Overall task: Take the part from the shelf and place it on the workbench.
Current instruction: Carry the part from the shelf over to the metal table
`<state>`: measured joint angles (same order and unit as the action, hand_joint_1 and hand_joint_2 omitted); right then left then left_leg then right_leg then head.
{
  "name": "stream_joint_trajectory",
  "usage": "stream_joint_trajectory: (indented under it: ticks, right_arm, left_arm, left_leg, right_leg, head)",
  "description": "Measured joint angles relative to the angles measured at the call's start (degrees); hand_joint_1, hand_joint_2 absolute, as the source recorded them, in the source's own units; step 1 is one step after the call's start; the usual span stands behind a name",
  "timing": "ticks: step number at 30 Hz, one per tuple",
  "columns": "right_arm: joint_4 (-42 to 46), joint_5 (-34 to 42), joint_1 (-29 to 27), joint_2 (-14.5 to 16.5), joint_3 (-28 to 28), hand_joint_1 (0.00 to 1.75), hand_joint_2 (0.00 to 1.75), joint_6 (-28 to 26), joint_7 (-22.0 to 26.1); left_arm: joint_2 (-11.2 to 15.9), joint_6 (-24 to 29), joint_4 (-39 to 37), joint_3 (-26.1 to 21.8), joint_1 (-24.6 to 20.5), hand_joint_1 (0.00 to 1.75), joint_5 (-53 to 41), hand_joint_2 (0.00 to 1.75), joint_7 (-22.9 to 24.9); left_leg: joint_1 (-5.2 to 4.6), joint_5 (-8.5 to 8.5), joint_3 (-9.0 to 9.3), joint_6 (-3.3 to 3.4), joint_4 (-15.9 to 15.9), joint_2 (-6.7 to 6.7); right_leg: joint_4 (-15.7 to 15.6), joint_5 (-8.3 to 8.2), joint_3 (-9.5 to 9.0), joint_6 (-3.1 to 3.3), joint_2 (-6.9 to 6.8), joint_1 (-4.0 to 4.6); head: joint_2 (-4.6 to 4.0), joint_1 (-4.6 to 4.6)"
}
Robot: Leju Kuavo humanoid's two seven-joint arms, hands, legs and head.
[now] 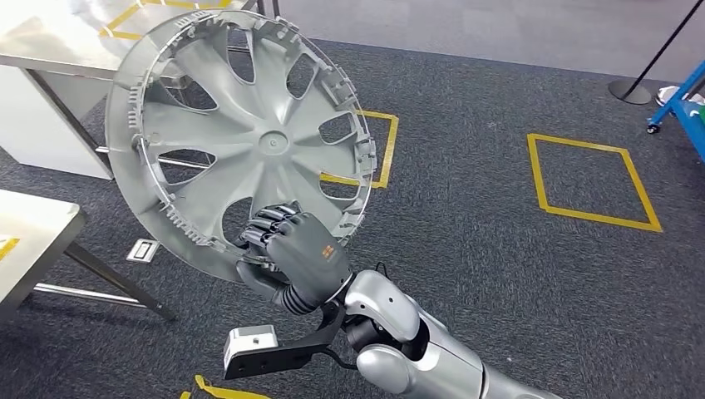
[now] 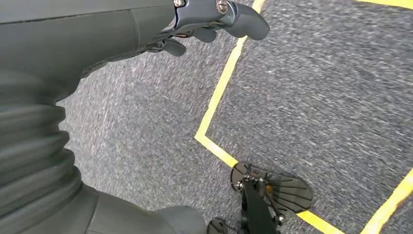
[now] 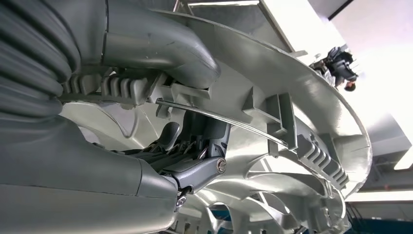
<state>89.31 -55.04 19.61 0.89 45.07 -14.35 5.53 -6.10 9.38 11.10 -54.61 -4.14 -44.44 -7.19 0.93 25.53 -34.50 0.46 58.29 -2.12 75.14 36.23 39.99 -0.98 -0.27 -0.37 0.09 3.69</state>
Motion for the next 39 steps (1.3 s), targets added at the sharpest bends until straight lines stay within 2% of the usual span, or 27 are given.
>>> stream_joint_trajectory:
  ticks: [1, 2, 3, 5, 6, 8, 9, 11, 13, 14, 15, 16, 17, 18, 20, 21, 22, 24, 26, 28, 30, 31, 32, 33, 35, 37, 39]
  right_arm:
    - [0.1, 0.0, -0.3, -0.2, -0.2, 1.75, 1.75, -0.1, -0.2]
    - [0.2, -0.1, -0.5, -0.4, -0.4, 1.75, 1.75, -0.2, -0.5]
    - [0.4, -0.3, -0.7, -0.6, -0.5, 1.75, 1.75, -0.3, -0.8]
    - [1.0, -0.6, -0.8, -1.1, -0.9, 1.75, 1.75, -0.7, -1.3]
    - [1.3, -0.6, -0.7, -1.4, -1.2, 1.75, 1.75, -0.9, -1.4]
    - [1.6, -0.3, -0.7, -2.0, -1.7, 1.75, 1.75, -1.0, -1.2]
    - [1.6, 0.0, -0.6, -2.2, -1.9, 1.75, 1.75, -1.0, -0.9]
    - [1.5, 0.8, -0.4, -2.3, -2.0, 1.75, 1.75, -0.9, 0.1]
    - [0.9, 1.6, 0.1, -2.1, -1.9, 1.75, 1.75, -0.1, 1.3]
    - [0.5, 1.9, 0.5, -1.8, -1.8, 1.75, 1.75, 0.4, 1.8]
    - [0.1, 2.1, 1.0, -1.4, -1.6, 1.75, 1.75, 1.0, 2.1]
    - [-0.3, 2.3, 1.4, -1.0, -1.3, 1.75, 1.75, 1.5, 2.3]
    - [-0.6, 2.4, 1.8, -0.5, -1.0, 1.75, 1.75, 1.8, 2.4]
    - [-0.8, 2.5, 2.2, -0.1, -0.8, 1.75, 1.75, 2.0, 2.4]
    - [-1.0, 2.5, 2.8, 0.4, -0.5, 1.75, 1.75, 2.4, 2.4]
    - [-1.0, 2.4, 2.9, 0.6, -0.3, 1.75, 1.75, 2.6, 2.1]
    - [-0.9, 2.2, 3.0, 0.7, -0.3, 1.75, 1.75, 2.7, 1.7]
    - [-0.6, 1.4, 2.9, 0.9, -0.3, 1.75, 1.75, 2.8, 0.4]
    - [0.2, 0.9, 2.5, 0.6, -0.6, 1.75, 1.75, 2.4, -0.7]
    - [1.0, 0.6, 1.8, -0.3, -1.4, 1.75, 1.75, 1.7, -1.0]
    - [1.4, 0.5, 1.2, -1.5, -2.4, 1.75, 1.75, 1.0, -1.0]
    - [1.5, 0.5, 0.9, -1.9, -2.8, 1.75, 1.75, 0.9, -1.0]
    - [1.6, 0.6, 0.8, -2.2, -3.0, 1.75, 1.75, 0.9, -0.9]
    - [1.6, 0.6, 0.6, -2.4, -3.2, 1.75, 1.75, 0.8, -1.0]
    - [1.7, 0.6, 0.4, -2.7, -3.4, 1.75, 1.75, 0.5, -1.0]
    - [1.7, 0.6, 0.3, -3.1, -3.5, 1.75, 1.75, -0.1, -1.0]
    - [1.7, 0.5, 0.1, -3.3, -3.6, 1.75, 1.75, -0.7, -0.9]
  left_arm:
    - [0.0, 0.0, 0.0, 0.0, 0.0, 0.00, -0.1, 1.75, 0.0]
    - [0.0, -0.1, 0.0, 0.0, 0.1, 0.00, -0.3, 1.75, -0.1]
    - [-0.1, -0.3, 0.0, 0.2, 0.1, 0.00, -0.5, 1.75, -0.4]
    - [-0.1, -0.8, 0.0, 0.6, 0.0, 0.00, -1.1, 1.75, -0.9]
    - [0.0, -1.0, 0.0, 0.8, -0.1, 0.00, -1.4, 1.75, -1.1]
    - [0.0, -1.4, 0.0, 1.2, -0.1, 0.00, -1.5, 1.75, -1.0]
    - [0.1, -1.5, 0.0, 1.3, 0.0, 0.00, -1.3, 1.75, -0.8]
    - [0.2, -1.5, 0.0, 1.4, 0.0, 0.00, -0.5, 1.75, -0.7]
    - [0.2, -1.0, 0.0, 1.3, 0.0, 0.00, 1.0, 1.75, -0.7]
    - [0.2, -0.7, 0.0, 1.1, 0.0, 0.00, 1.7, 1.75, -0.7]
    - [0.2, -0.4, 0.0, 0.8, 0.0, 0.00, 2.2, 1.75, -0.6]
    - [0.2, -0.2, 0.0, 0.6, 0.0, 0.00, 2.6, 1.75, -0.6]
    - [0.2, 0.0, 0.0, 0.3, 0.1, 0.00, 2.8, 1.75, -0.4]
    - [0.2, 0.1, 0.0, 0.1, 0.1, 0.00, 3.0, 1.75, -0.3]
    - [0.1, 0.3, 0.0, -0.2, -0.1, 0.00, 3.1, 1.75, -0.2]
    - [0.1, 0.3, 0.0, -0.4, -0.1, 0.00, 3.1, 1.75, -0.2]
    - [0.1, 0.2, 0.0, -0.4, -0.1, 0.00, 2.9, 1.75, -0.4]
    - [0.1, -0.2, 0.0, -0.5, 0.2, 0.00, 2.0, 1.75, -0.7]
    - [0.1, -0.7, 0.0, -0.4, 0.2, 0.00, 0.5, 1.75, -1.0]
    - [0.1, -1.0, 0.1, -0.1, -0.3, 0.00, -0.6, 1.75, -1.2]
    - [0.1, -1.0, 0.1, 0.2, -0.8, 0.00, -1.2, 1.75, -1.0]
    - [0.1, -1.0, 0.1, 0.3, -0.9, 0.00, -1.3, 1.75, -1.0]
    - [0.1, -1.0, 0.1, 0.4, -1.0, 0.00, -1.3, 1.75, -0.9]
    - [0.1, -1.0, 0.1, 0.5, -1.0, 0.00, -1.4, 1.75, -0.9]
    - [0.1, -1.1, 0.1, 0.7, -1.2, 0.00, -1.8, 1.75, -0.8]
    - [0.1, -1.3, 0.1, 1.1, -1.5, 0.00, -2.3, 1.75, -0.3]
    - [0.2, -1.4, 0.1, 1.3, -1.5, 0.00, -2.5, 1.75, 0.4]
  left_leg:
    - [0.00, -0.01, -0.01, -0.03, 0.1, -0.76]
    - [0.01, -0.04, -0.02, -0.09, 0.2, -1.53]
    - [0.04, -0.06, -0.04, -0.20, 0.3, -2.29]
    - [-0.02, -0.16, -0.27, -0.74, 0.5, -3.61]
    - [-0.01, -0.26, -0.43, -1.12, 0.5, -4.09]
    - [0.10, -0.60, -0.77, -2.00, 0.1, -5.00]
    - [0.16, -0.60, -0.93, -2.31, 0.1, -4.85]
    - [0.02, 0.92, -2.15, -2.72, 2.3, -2.58]
    - [-0.13, 4.60, -5.21, -2.94, 9.1, 0.46]
    - [-0.11, 6.22, -6.91, -3.06, 12.9, 1.13]
    - [-0.10, 7.02, -8.01, -3.14, 15.5, 1.42]
    - [-0.10, 6.75, -8.08, -3.16, 16.0, 1.55]
    - [-0.12, 5.53, -6.98, -3.12, 14.2, 1.77]
    - [-0.18, 3.76, -4.92, -3.00, 10.6, 2.45]
    - [-0.54, 1.30, -0.86, -2.45, 3.2, 4.81]
    - [-0.68, 0.81, 0.22, -2.10, 1.1, 5.53]
    - [-0.82, 0.82, 0.49, -1.76, 0.4, 5.62]
    - [-0.72, 0.56, 0.35, -1.14, 0.4, 4.20]
    - [-0.46, 0.26, 0.30, -0.52, 0.2, 3.01]
    - [-0.28, 0.02, 0.10, -0.10, 0.1, 1.74]
    - [-0.28, -0.06, -0.12, 0.04, 0.3, 0.24]
    - [-0.29, -0.07, -0.18, 0.03, 0.4, -0.46]
    - [-0.29, -0.08, -0.19, -0.01, 0.5, -1.12]
    - [-0.29, -0.10, -0.19, -0.09, 0.6, -1.74]
    - [-0.30, -0.20, -0.36, -0.50, 0.7, -2.92]
    - [-0.27, -0.45, -0.71, -1.24, 0.6, -3.87]
    - [-0.18, -0.77, -0.95, -2.05, 0.2, -4.56]
  right_leg:
    - [-0.3, -0.93, 0.04, 0.08, 0.10, -0.03]
    - [-2.9, -2.79, -1.05, 0.20, 0.32, -0.09]
    - [-7.1, -5.04, -3.03, 0.39, 0.99, -0.18]
    - [-14.0, -7.71, -6.28, 0.71, 2.63, -0.18]
    - [-15.6, -8.10, -6.98, 0.90, 3.11, -0.09]
    - [-16.0, -8.28, -6.98, 1.50, 2.52, 0.17]
    - [-16.3, -8.50, -7.03, 1.91, 1.92, 0.14]
    - [-16.8, -8.91, -7.13, 2.78, 0.75, -0.02]
    - [-16.9, -9.00, -7.06, 3.29, -0.48, 0.12]
    - [-16.9, -9.00, -6.99, 3.39, -1.13, 0.22]
    - [-16.9, -8.99, -6.94, 3.44, -1.80, 0.32]
    - [-16.9, -8.97, -6.92, 3.45, -2.45, 0.38]
    - [-16.8, -8.93, -6.96, 3.41, -3.12, 0.42]
    - [-16.8, -8.84, -7.04, 3.31, -3.84, 0.46]
    - [-16.5, -8.48, -7.17, 2.88, -5.26, 0.78]
    - [-16.4, -8.29, -7.23, 2.64, -5.89, 0.96]
    - [-16.3, -8.14, -7.28, 2.39, -6.48, 1.12]
    - [-16.2, -7.85, -7.47, 1.84, -7.32, 1.09]
    - [-14.2, -6.33, -6.83, 1.07, -5.11, 0.74]
    - [-7.8, -2.86, -3.92, 0.40, -1.45, 0.30]
    - [-1.0, -0.35, -0.42, 0.12, -0.13, 0.13]
    - [0.0, -0.62, 0.25, 0.14, 0.03, 0.11]
    - [-1.3, -1.97, -0.21, 0.24, 0.16, 0.09]
    - [-4.6, -4.07, -1.71, 0.41, 0.55, 0.05]
    - [-12.4, -7.43, -5.22, 0.84, 2.70, -0.03]
    - [-15.8, -8.41, -6.60, 1.26, 3.88, 0.13]
    - [-16.1, -8.76, -6.62, 1.87, 2.83, 0.26]
  head:
    - [0.00, -0.01]
    - [0.00, 0.00]
    - [0.00, 0.00]
    - [0.00, -0.01]
    - [0.00, -0.01]
    - [0.00, 0.04]
    - [0.00, 0.03]
    - [0.00, -0.20]
    - [0.00, -0.47]
    - [0.00, -0.50]
    - [0.00, -0.50]
    - [0.00, -0.52]
    - [0.00, -0.52]
    - [0.00, -0.53]
    - [0.00, -0.52]
    - [0.00, -0.45]
    - [0.00, -0.39]
    - [0.00, -0.28]
    - [0.00, -0.23]
    - [0.00, -0.14]
    - [0.00, -0.09]
    - [0.00, -0.08]
    - [0.00, -0.07]
    - [0.00, -0.07]
    - [0.00, -0.08]
    - [0.00, -0.05]
    - [0.00, 0.00]
